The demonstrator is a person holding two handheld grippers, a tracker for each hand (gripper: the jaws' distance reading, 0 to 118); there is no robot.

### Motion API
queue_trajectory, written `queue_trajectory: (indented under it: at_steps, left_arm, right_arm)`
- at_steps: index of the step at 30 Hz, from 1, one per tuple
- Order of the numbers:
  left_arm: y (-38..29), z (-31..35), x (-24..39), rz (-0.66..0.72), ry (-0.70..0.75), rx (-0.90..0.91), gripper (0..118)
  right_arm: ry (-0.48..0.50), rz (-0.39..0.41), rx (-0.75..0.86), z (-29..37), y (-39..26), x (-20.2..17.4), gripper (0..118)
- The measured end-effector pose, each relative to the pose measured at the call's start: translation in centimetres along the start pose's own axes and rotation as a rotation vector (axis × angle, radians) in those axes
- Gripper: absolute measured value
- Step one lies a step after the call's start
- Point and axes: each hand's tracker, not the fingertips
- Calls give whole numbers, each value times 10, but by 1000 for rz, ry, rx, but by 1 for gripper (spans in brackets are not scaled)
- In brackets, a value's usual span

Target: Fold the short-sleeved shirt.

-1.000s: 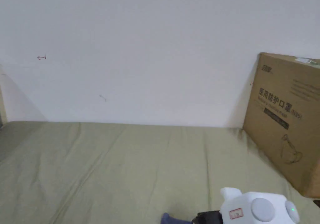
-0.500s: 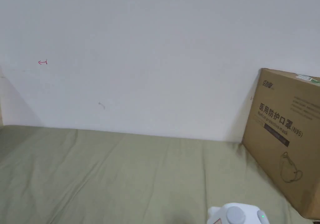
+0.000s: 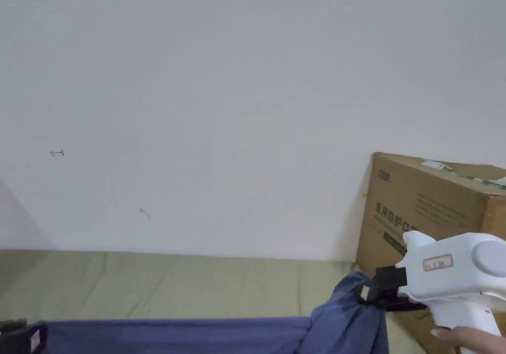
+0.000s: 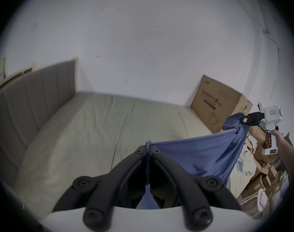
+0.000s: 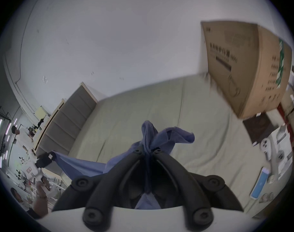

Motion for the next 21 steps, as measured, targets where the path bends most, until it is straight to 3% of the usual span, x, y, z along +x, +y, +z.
queue_trajectory:
  at_steps: [5, 12, 17, 21]
  left_arm:
    - [97, -13, 30, -118, 40, 69, 1]
    - [203, -33, 55, -120, 124, 222, 1]
    - [240, -46, 58, -65, 170, 310, 1]
    - [245, -77, 52, -103, 217, 328, 1]
  right_arm:
    - [-24, 19, 139, 40, 69, -25, 4]
    - [-71, 43, 322, 57, 151, -65, 4]
    - [-73, 45, 440, 52, 184, -78, 4]
    - [-151, 126, 474, 31, 187, -84, 4]
